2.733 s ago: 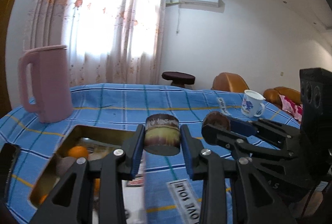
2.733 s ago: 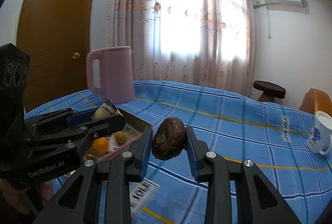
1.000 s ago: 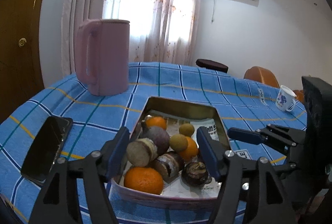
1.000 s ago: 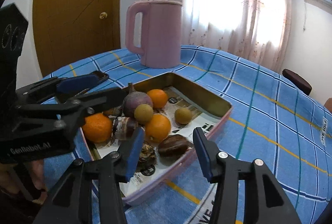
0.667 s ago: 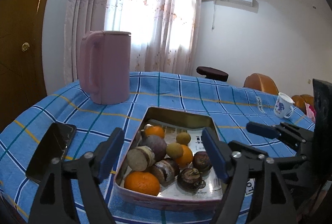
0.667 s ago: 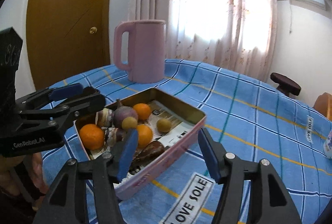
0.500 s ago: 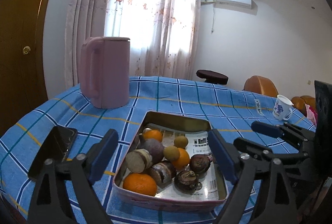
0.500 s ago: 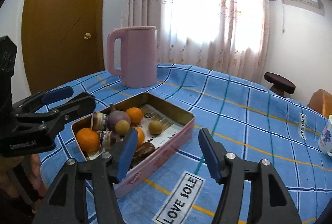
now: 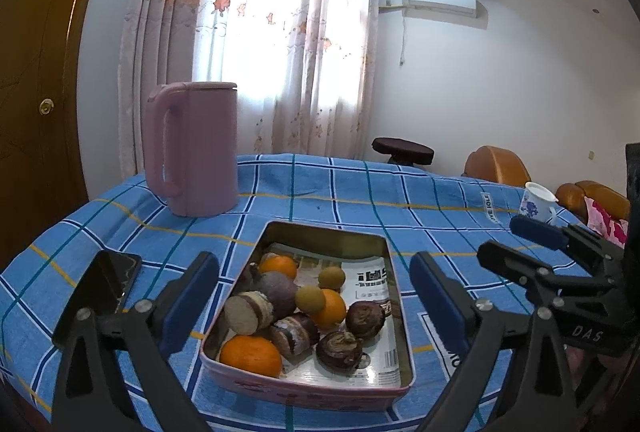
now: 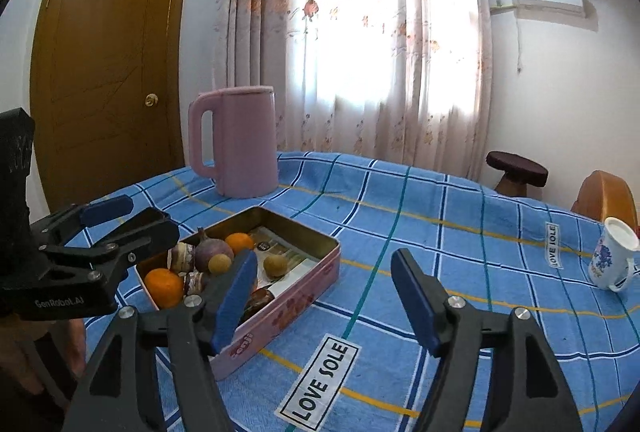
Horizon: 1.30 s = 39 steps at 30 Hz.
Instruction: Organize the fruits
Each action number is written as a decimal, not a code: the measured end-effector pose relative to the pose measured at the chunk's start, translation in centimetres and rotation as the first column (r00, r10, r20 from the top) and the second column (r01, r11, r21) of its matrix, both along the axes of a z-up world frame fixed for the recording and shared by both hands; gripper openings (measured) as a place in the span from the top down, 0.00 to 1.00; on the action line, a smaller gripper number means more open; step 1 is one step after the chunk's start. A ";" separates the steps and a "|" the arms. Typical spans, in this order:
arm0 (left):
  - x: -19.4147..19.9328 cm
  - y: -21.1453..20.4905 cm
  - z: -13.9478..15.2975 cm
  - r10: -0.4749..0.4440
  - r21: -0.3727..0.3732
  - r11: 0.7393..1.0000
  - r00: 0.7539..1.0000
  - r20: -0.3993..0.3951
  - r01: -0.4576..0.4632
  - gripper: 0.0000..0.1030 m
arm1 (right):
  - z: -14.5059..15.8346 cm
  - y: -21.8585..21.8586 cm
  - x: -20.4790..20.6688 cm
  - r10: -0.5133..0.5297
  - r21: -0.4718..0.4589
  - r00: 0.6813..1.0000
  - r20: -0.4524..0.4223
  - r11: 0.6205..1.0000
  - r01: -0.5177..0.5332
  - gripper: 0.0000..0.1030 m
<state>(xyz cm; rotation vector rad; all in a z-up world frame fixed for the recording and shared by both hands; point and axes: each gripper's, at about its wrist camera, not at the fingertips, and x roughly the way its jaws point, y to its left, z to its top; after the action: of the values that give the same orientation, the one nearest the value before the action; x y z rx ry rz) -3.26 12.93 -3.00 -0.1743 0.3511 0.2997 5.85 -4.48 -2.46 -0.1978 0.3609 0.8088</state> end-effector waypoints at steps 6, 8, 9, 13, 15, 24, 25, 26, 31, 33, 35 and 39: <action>0.1 -0.3 0.1 -0.001 0.002 1.000 1.000 0.002 0.001 0.01 | 0.2 -1.1 -0.2 -0.016 0.016 1.000 0.005 1.000 0.016 0.30; 0.2 -0.5 0.1 -0.004 0.005 1.000 1.000 -0.001 0.004 0.01 | 0.2 -1.4 -0.2 -0.020 0.021 1.000 0.006 1.000 0.020 0.30; 0.2 -0.7 0.1 -0.006 0.006 1.000 1.000 0.000 0.006 0.01 | 0.2 -1.5 -0.1 -0.021 0.024 1.000 0.004 0.999 0.021 0.30; 0.2 -1.2 0.3 -0.006 0.023 1.000 1.000 -0.002 0.006 0.00 | 0.2 -2.1 -0.2 -0.027 0.039 1.000 0.002 0.999 0.027 0.30; 0.2 -1.3 0.4 -0.020 0.013 1.000 1.000 0.006 0.020 0.00 | 0.1 -2.4 -0.3 -0.029 0.044 1.000 0.003 0.999 0.029 0.30; 0.5 -1.8 0.3 -0.012 0.016 1.000 1.000 0.011 0.012 0.00 | -0.5 -3.1 -0.1 -0.043 0.056 0.999 -0.013 0.997 0.043 0.30; 0.5 -1.8 0.3 -0.009 0.019 1.000 1.000 0.013 0.009 0.00 | -0.5 -3.1 -0.1 -0.043 0.056 0.999 -0.013 0.997 0.043 0.30; 0.5 -1.8 0.3 -0.001 0.022 1.000 1.000 0.016 0.000 0.00 | -0.6 -3.1 -0.1 -0.043 0.056 0.999 -0.013 0.997 0.043 0.30; 0.4 -1.7 0.4 0.001 0.000 1.000 1.000 0.025 -0.001 0.00 | -0.6 -3.1 -0.1 -0.042 0.057 0.999 -0.013 0.997 0.043 0.30; 0.5 -1.7 0.5 -0.002 0.007 1.000 1.000 0.020 0.002 0.00 | -0.6 -3.1 -0.1 -0.044 0.056 0.999 -0.013 0.997 0.044 0.30; 0.5 -1.9 0.4 -0.003 0.021 1.000 1.000 0.010 0.003 0.00 | -0.6 -3.2 -0.1 -0.045 0.057 0.999 -0.013 0.997 0.046 0.30; 0.7 -2.2 0.3 -0.009 0.034 0.999 1.000 -0.009 0.009 0.00 | -0.7 -3.5 -0.2 -0.050 0.063 0.999 -0.009 0.997 0.051 0.30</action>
<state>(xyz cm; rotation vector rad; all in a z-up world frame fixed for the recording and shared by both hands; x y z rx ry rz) -2.54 10.76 -2.66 -0.1375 0.3556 0.2975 5.68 -8.02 -3.18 -0.1260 0.3456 0.7702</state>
